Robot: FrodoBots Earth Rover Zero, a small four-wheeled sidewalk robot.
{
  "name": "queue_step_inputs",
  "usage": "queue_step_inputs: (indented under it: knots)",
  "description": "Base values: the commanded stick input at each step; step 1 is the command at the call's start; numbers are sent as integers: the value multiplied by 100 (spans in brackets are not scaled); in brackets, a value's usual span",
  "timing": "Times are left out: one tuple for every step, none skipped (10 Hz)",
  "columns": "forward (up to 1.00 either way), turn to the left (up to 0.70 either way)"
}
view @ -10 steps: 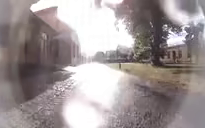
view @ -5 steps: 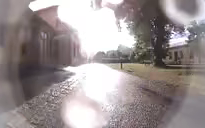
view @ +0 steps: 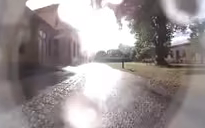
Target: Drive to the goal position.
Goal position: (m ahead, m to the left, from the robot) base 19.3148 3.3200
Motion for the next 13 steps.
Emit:
queue_step_inputs:
  knots:
    - [85,0]
    - [85,0]
    - [85,0]
    - [85,0]
    - [85,0]
    - [85,-3]
    - [85,-9]
    - [85,-18]
    - [85,-30]
    - [85,-34]
    - [85,-16]
    - [85,0]
    - [85,0]
